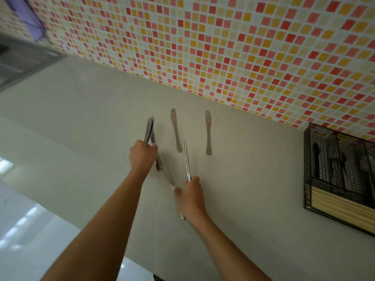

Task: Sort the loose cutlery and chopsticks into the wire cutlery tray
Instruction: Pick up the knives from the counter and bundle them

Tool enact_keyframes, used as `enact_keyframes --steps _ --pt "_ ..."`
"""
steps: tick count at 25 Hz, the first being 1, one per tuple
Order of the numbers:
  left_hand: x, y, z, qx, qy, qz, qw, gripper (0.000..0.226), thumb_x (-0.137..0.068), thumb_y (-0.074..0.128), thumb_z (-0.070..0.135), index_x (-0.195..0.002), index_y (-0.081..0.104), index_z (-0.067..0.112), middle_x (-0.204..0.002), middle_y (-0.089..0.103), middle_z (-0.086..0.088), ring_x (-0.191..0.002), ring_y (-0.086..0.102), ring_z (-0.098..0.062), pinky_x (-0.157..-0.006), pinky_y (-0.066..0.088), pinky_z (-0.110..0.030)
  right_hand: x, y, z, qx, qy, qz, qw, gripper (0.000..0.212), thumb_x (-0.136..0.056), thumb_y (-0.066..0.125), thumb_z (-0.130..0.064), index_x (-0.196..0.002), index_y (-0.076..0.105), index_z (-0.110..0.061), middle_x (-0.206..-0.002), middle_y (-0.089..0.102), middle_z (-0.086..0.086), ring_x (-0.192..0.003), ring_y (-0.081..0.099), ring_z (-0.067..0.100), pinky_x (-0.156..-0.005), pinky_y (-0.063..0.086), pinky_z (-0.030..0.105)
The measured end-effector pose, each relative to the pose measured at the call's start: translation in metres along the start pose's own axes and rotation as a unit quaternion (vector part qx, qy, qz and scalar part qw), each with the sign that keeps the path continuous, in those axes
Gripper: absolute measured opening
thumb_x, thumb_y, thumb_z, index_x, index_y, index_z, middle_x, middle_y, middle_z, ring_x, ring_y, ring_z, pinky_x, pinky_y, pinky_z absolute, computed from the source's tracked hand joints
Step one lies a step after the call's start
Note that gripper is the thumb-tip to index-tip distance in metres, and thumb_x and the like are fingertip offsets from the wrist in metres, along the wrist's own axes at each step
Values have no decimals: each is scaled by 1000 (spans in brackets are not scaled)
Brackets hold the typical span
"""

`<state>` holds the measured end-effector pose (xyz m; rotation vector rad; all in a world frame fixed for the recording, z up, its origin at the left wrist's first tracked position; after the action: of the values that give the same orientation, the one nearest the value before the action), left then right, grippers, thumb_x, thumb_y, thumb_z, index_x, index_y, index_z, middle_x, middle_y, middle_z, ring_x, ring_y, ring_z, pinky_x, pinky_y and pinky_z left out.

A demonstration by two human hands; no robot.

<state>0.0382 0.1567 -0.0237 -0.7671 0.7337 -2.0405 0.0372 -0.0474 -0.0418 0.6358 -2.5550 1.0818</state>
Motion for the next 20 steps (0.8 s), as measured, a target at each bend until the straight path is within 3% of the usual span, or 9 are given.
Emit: enact_keyframes --steps 4,10,13,17,20 --pt "-13 14 1 -38 38 -45 998 26 -82 56 24 -94 57 1 -89 63 -15 -83 63 -35 -64 48 -33 10 8 -5 83 6 48 995 35 -90 56 -16 -119 40 -5 -124 46 12 -110 56 30 -87 44 30" --pt "-15 8 -10 -91 56 -22 994 22 -89 45 12 -106 52 -1 -110 56 -21 -98 57 -39 -76 45 -41 6 -5 -4 160 24 120 979 23 -95 44 -10 -117 44 -4 -121 51 15 -107 59 33 -87 45 35" --pt "-6 5 -11 -175 89 -5 981 26 -93 43 5 -116 48 -5 -116 52 -22 -107 54 -36 -86 45 -38 4 -7 -1 187 34 124 974 21 -95 42 -7 -115 46 -2 -118 54 16 -106 59 33 -86 46 35" --pt "2 10 -10 -324 153 -19 934 31 -93 49 8 -121 49 -4 -115 53 -16 -107 55 -28 -81 46 -28 3 -3 2 189 44 98 976 26 -92 51 -9 -115 44 0 -119 52 19 -106 59 35 -86 47 37" --pt "2 9 -16 -328 148 -50 932 38 -90 50 6 -127 48 -4 -115 53 -17 -107 56 -31 -85 50 -33 0 -3 6 202 40 81 975 28 -90 53 -10 -114 44 0 -119 53 20 -107 58 37 -85 48 38"
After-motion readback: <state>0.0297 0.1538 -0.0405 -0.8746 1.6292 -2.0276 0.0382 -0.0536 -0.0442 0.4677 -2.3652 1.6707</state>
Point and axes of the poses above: each hand's wrist, its own x-axis away from the middle knuckle, its own y-axis out of the palm, z = x × y, the point moved 7 cm from there along -x, towards the middle knuckle
